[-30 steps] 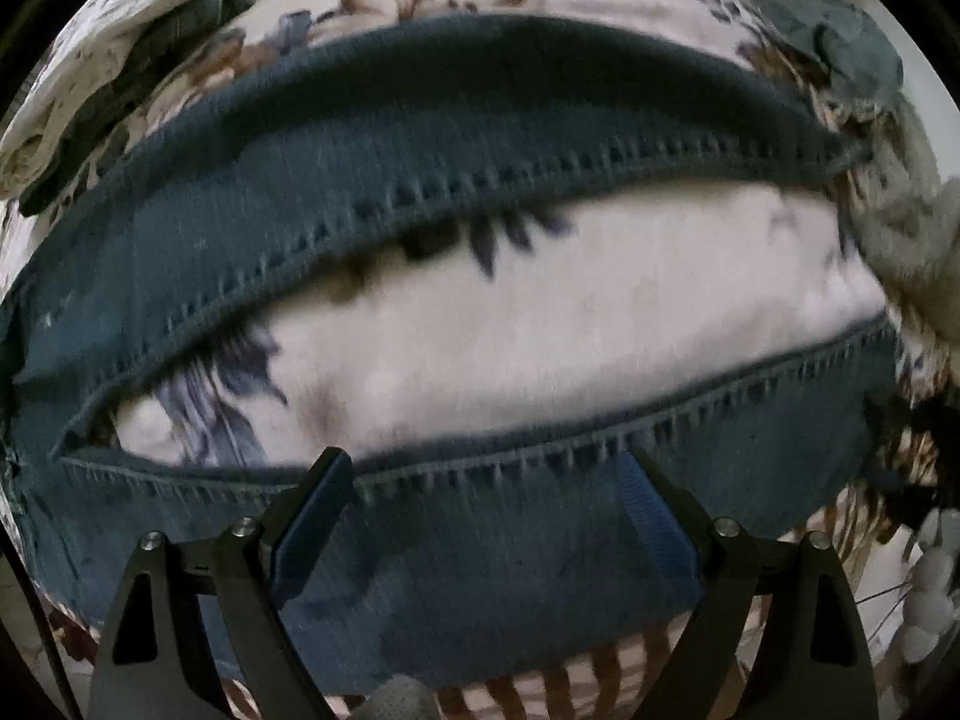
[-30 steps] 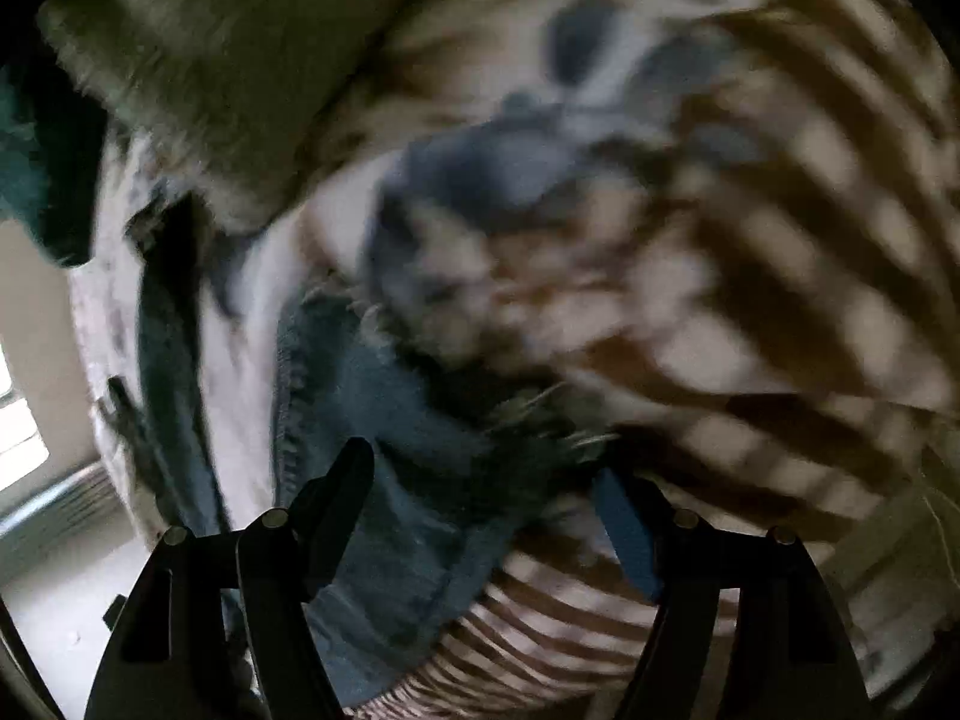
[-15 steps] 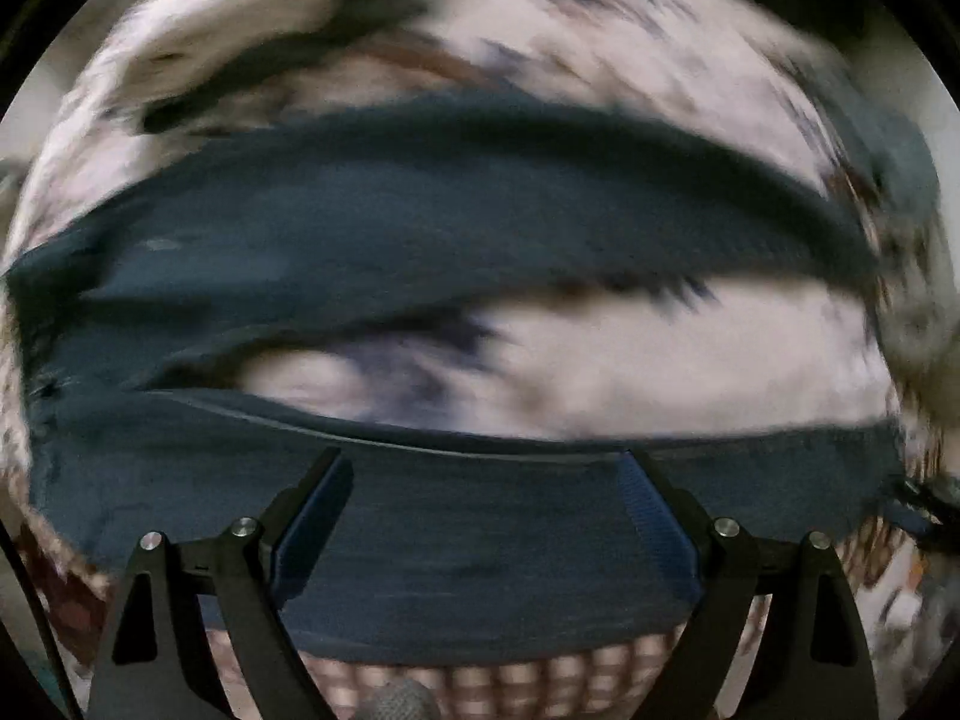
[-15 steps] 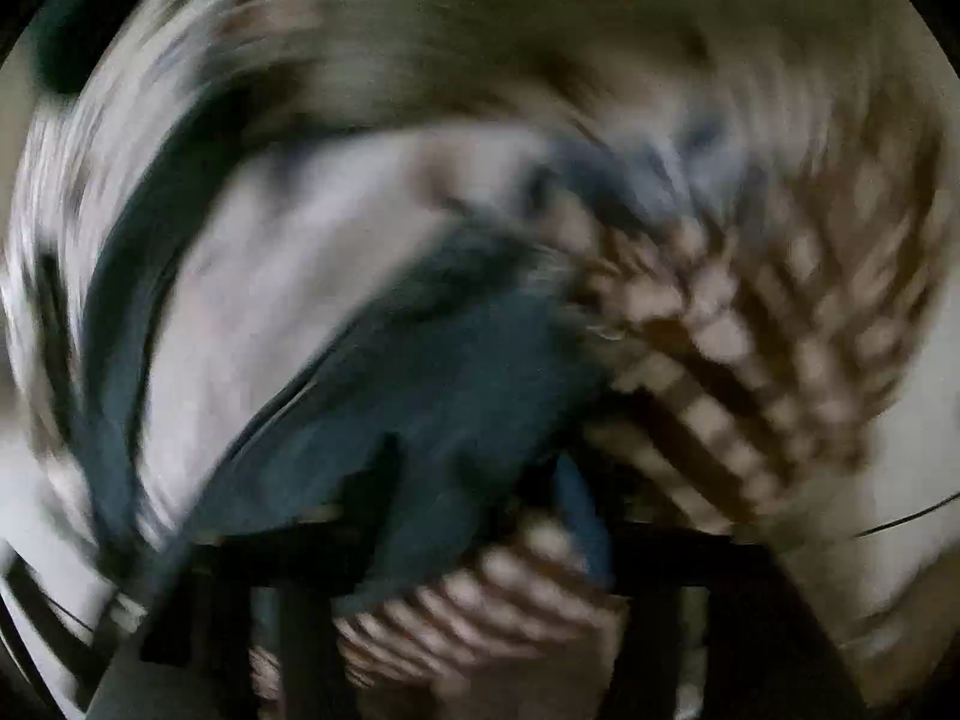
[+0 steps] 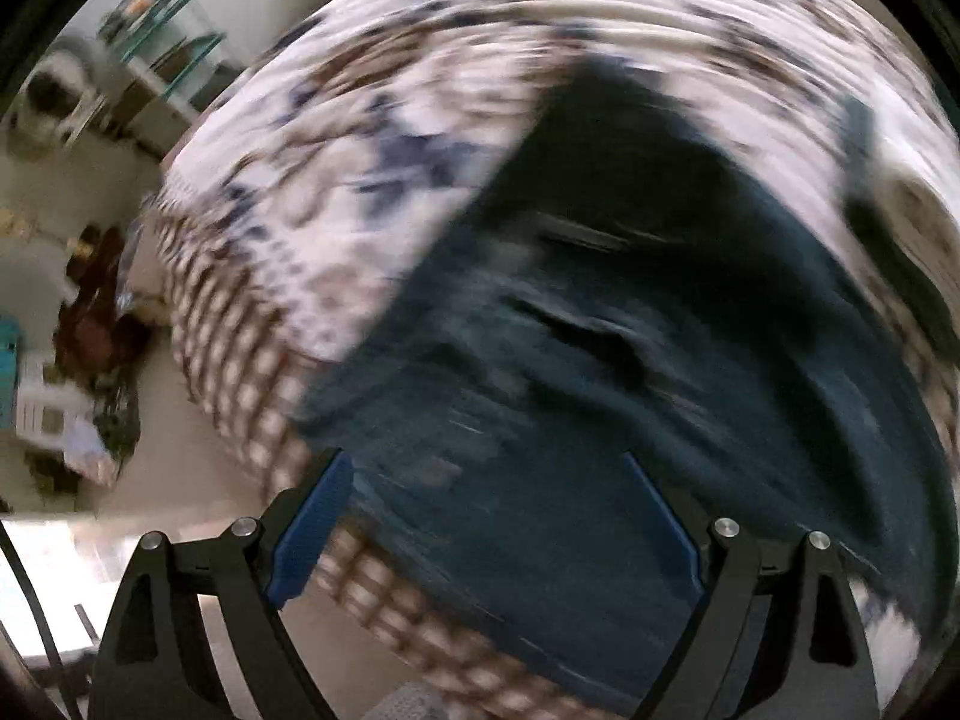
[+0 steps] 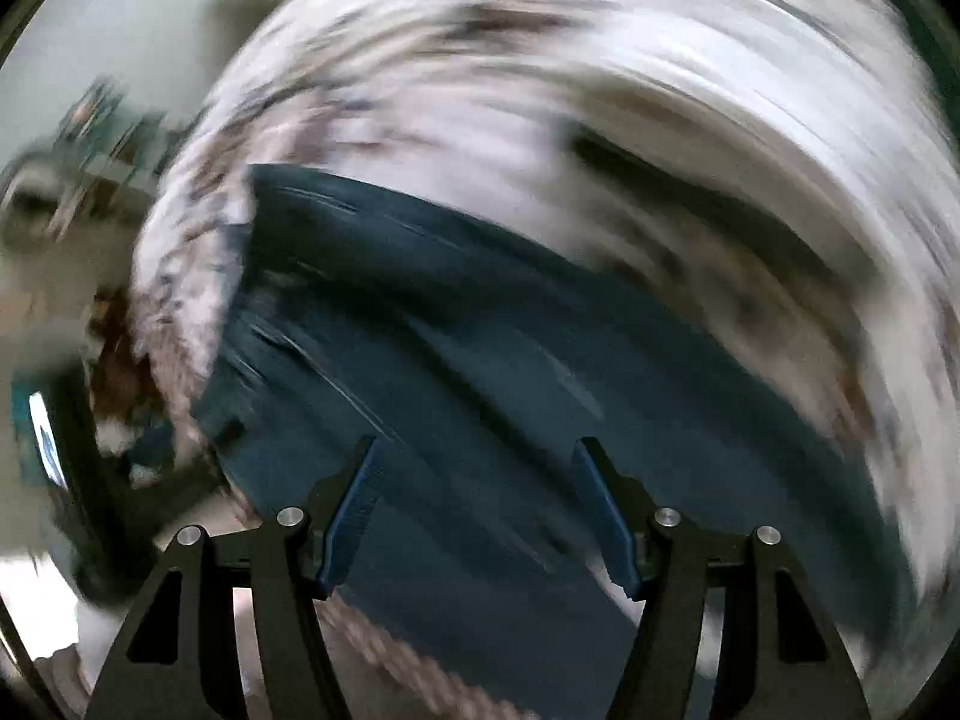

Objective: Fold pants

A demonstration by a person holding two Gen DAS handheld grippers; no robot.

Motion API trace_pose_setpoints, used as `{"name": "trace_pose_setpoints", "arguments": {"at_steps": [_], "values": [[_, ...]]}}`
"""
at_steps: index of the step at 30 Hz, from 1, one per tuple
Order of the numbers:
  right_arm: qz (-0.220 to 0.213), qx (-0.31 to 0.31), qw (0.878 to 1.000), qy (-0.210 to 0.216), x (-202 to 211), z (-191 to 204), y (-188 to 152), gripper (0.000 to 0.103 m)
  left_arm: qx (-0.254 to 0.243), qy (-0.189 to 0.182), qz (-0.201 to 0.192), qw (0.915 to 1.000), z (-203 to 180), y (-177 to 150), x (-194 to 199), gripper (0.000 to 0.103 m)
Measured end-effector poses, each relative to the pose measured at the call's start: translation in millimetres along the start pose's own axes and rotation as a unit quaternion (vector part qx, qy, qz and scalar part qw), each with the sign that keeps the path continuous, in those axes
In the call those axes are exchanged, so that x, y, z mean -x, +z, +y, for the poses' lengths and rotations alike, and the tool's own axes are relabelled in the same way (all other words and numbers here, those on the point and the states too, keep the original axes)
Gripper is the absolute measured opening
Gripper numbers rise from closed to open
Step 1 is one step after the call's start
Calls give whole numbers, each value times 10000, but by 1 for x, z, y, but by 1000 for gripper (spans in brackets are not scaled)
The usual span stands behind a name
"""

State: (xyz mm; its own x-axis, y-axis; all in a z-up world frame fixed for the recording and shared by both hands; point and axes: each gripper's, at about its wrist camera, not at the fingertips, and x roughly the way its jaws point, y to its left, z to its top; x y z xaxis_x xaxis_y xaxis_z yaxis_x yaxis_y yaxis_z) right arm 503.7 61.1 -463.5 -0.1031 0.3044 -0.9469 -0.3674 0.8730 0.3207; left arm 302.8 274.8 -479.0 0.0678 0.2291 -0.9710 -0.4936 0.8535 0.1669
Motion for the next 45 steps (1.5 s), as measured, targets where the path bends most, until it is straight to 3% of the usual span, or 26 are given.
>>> {"name": "trace_pose_setpoints", "arguments": {"at_steps": [3, 5, 6, 9, 11, 12, 15, 16, 17, 19, 20, 23, 27, 28, 32, 33, 34, 35, 36, 38, 40, 42, 45], "values": [[260, 910, 9955, 64, -50, 70, 84, 67, 536, -71, 295, 9981, 50, 6, -38, 90], [634, 1583, 9853, -122, -92, 113, 127, 69, 887, -257, 505, 9944, 77, 2, -59, 90], [777, 1789, 9806, -203, -104, 121, 132, 73, 1022, -360, 606, 9923, 84, -1, -70, 90], [1412, 2559, 9521, -894, -159, 148, 159, 72, 1403, -884, 1017, 9809, 103, -11, -101, 90], [1515, 2795, 9413, -1135, -172, 145, 164, 54, 1696, -1369, 1204, 9685, 107, -17, -120, 90], [1478, 2704, 9441, -1173, -173, 141, 170, 39, 1811, -1537, 1271, 9630, 107, -19, -128, 90], [1337, 1635, 9741, -804, -168, 104, 194, 20, 1902, -1701, 1366, 9572, 102, -18, -145, 92], [1285, 1318, 9806, -668, -164, 92, 198, 20, 1918, -1756, 1346, 9562, 101, -17, -147, 92], [1320, 950, 9860, -369, -160, 80, 203, 20, 1932, -1758, 1324, 9562, 100, -16, -147, 92], [1366, 764, 9875, -205, -159, 71, 208, 19, 1932, -1753, 1262, 9571, 97, -17, -148, 92], [1516, 831, 9848, -165, -162, 72, 209, 20, 1919, -1728, 1251, 9579, 96, -17, -149, 91], [1866, 1351, 9730, -109, -164, 78, 213, 34, 1935, -1713, 1228, 9582, 97, -19, -147, 88], [1742, 2115, 9613, -284, -139, 92, 220, 77, 1942, -1681, 1210, 9588, 99, -14, -137, 87], [1664, 2310, 9577, -427, -135, 94, 218, 80, 1937, -1657, 1197, 9595, 98, -11, -135, 87], [1812, 2667, 9453, -496, -157, 105, 223, 80, 1879, -1525, 1177, 9631, 86, -6, -133, 87], [1820, 2794, 9416, -466, -166, 109, 227, 73, 1858, -1494, 1179, 9640, 83, -4, -132, 87], [1800, 2888, 9394, -419, -176, 115, 224, 33, 1833, -1480, 1176, 9647, 81, -2, -131, 87], [1854, 2964, 9362, -377, -184, 120, 223, 25, 1799, -1461, 1175, 9656, 79, 0, -130, 87], [1772, 2938, 9368, -691, -189, 123, 224, 22, 1765, -1452, 1165, 9665, 76, 2, -131, 87], [1460, 2956, 9407, -796, -181, 127, 229, 21, 1659, -1419, 1117, 9695, 72, 5, -125, 85], [1260, 2665, 9527, -744, -173, 116, 241, 21, 1577, -1403, 1090, 9714, 70, 12, -123, 85], [1505, 2171, 9634, -452, -183, 96, 253, 21, 1507, -1332, 1107, 9733, 63, 19, -124, 85], [1646, 2142, 9616, -482, -193, 87, 253, 25, 1325, -1156, 1113, 9781, 53, 27, -120, 85]]}}
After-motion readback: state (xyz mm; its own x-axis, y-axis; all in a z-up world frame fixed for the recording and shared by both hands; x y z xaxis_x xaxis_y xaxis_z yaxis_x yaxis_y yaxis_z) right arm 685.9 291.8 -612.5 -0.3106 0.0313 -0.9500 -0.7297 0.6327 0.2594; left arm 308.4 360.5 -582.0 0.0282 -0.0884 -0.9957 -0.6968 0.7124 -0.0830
